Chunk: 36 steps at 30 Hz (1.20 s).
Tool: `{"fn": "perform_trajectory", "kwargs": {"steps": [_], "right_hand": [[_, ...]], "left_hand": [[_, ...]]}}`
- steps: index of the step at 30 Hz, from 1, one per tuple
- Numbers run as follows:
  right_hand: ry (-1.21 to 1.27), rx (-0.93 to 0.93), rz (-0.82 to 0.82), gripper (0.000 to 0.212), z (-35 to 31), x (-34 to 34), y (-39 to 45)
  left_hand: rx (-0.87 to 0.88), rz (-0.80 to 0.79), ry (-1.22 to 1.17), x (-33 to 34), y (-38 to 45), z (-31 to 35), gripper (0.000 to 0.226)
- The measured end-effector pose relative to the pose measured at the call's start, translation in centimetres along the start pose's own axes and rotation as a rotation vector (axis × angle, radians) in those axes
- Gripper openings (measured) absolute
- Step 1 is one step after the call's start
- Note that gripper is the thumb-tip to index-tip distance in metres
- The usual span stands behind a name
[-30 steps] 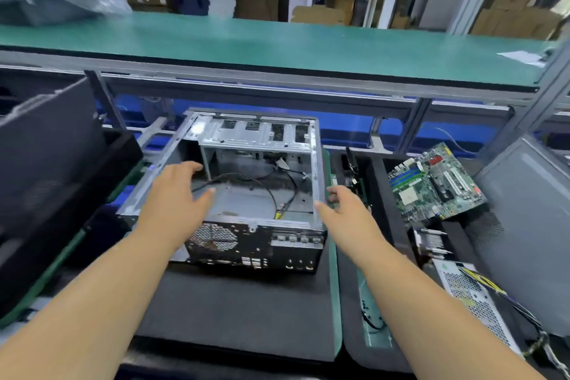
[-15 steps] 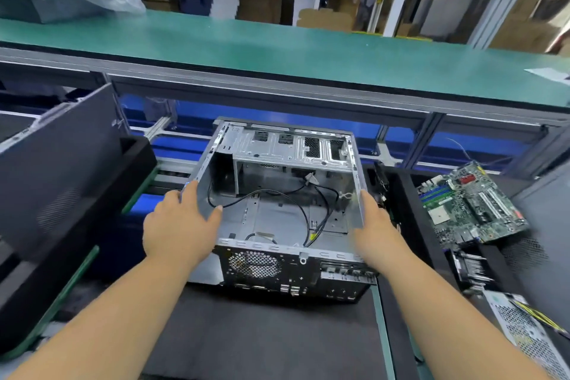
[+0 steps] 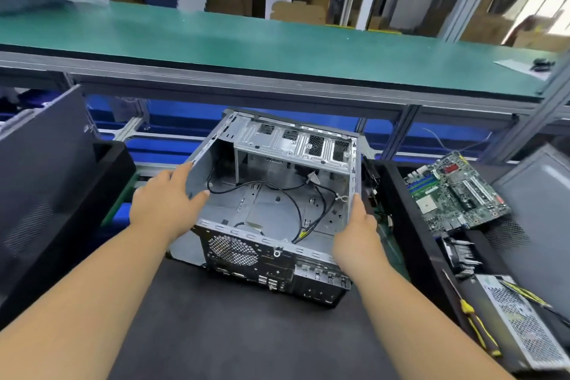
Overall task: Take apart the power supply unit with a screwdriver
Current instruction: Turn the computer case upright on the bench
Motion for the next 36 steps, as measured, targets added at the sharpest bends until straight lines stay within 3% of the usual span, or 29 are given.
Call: {"fn": "perform_trajectory", "kwargs": {"steps": [3, 8, 13, 18, 21, 24, 28, 31, 36], "right_hand": [[0.024, 0.001, 0.022, 0.082, 0.0, 0.6, -0.5], [0.005, 0.006, 0.034, 0.087, 0.0, 1.4, -0.8], [0.127, -0.016, -0.017, 0.083, 0.2, 1.3, -0.8], [0.104, -0.163, 0.031, 0.069, 2.2, -1.2, 1.0], [0.028, -0.279, 0.042, 0.060, 3.3, -3.4, 3.9], [-0.013, -0.419, -0.045, 0.052, 3.2, -4.6, 6.8], [-0.155, -0.563, -0.133, 0.055, 2.5, -5.0, 9.2], [-0.287, -0.644, -0.132, 0.059, 2.2, -5.0, 10.0], [-0.319, -0.733, -0.022, 0.060, 3.1, -4.7, 9.2]], "left_hand": [[0.011, 0.087, 0.008, -0.5, 0.0, -0.1, 0.064], [0.002, 0.260, -0.176, -1.2, -3.3, 3.0, 0.055], [0.044, 0.185, -0.311, 0.0, -7.5, 9.8, 0.060], [-0.053, 0.098, -0.229, 1.8, -9.5, 13.4, 0.065], [-0.176, 0.009, -0.196, 2.3, -10.4, 14.1, 0.066], [-0.298, 0.011, -0.224, 2.4, -11.5, 14.2, 0.070], [-0.532, -0.077, -0.351, 2.3, -12.9, 13.3, 0.103], [-0.552, -0.150, -0.589, 2.7, -13.1, 13.1, 0.115], [-0.512, -0.140, -0.583, 2.7, -13.1, 12.3, 0.115]]}}
Point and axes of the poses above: each hand's wrist, its own y-axis towards the middle knuckle, its own x-axis out of the palm, z = x × y, the point moved 3 cm from there along y, towards the middle knuckle, and after that the axes turned 2 degrees about -y, right-handed, at the moved point
